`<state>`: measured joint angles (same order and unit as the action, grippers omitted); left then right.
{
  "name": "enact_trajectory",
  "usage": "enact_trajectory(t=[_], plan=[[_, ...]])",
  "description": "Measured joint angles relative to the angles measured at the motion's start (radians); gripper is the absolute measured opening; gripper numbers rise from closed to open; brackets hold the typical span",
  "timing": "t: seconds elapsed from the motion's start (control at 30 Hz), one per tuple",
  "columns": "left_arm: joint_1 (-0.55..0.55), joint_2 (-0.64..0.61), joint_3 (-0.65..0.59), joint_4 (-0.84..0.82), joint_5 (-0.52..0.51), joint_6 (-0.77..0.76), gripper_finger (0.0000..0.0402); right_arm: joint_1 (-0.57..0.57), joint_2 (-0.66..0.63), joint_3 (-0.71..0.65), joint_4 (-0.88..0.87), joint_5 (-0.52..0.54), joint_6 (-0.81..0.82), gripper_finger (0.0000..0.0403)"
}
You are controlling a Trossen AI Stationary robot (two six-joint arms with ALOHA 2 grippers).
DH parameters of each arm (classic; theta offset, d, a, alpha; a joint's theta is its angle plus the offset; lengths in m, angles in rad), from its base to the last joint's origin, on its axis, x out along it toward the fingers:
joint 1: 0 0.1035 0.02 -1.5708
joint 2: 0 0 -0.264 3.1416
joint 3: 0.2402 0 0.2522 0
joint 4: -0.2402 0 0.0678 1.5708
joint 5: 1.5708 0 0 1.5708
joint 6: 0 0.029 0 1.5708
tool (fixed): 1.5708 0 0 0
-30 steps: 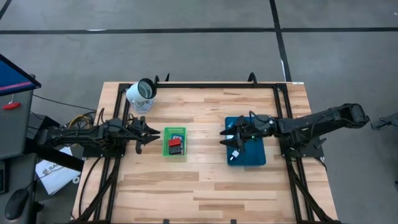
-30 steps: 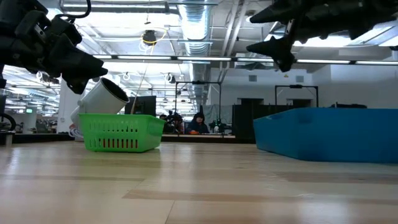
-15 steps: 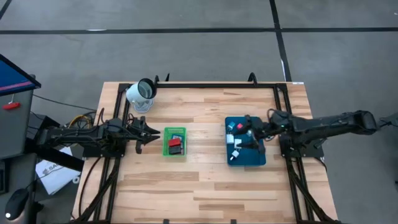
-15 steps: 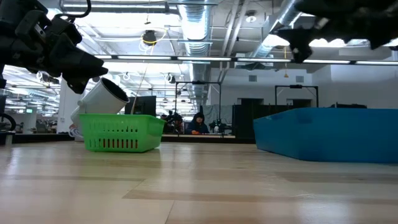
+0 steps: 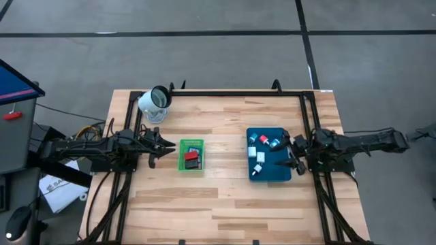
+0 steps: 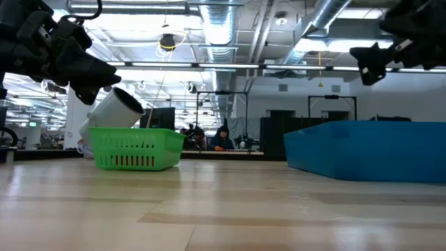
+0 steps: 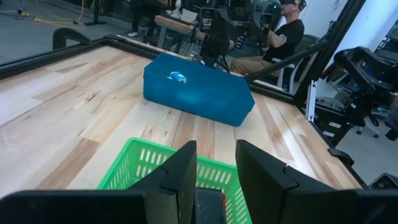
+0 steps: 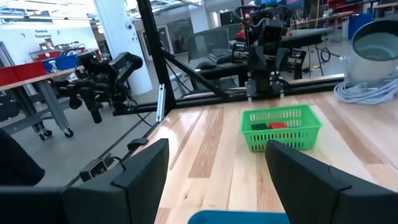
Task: Pick & Place Office items
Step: Return to Home Position
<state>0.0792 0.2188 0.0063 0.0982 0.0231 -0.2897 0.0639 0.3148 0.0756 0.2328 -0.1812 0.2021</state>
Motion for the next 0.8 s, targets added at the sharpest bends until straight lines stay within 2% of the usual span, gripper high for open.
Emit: enact_trajectory(t=[0.2, 0.4, 0.8], plan=[[0.0, 0.0, 0.0, 0.0, 0.0, 0.0, 0.0108, -0.002, -0.158, -0.057, -0.05, 0.002, -0.017, 0.026], [0.0, 0.0, 0.0, 0.0, 0.0, 0.0, 0.0108, -0.024, -0.314, -0.064, -0.197, 0.009, -0.03, 0.026], [0.0, 0.0, 0.0, 0.0, 0.0, 0.0, 0.0108, -0.054, -0.312, -0.067, -0.196, 0.027, -0.046, 0.026]])
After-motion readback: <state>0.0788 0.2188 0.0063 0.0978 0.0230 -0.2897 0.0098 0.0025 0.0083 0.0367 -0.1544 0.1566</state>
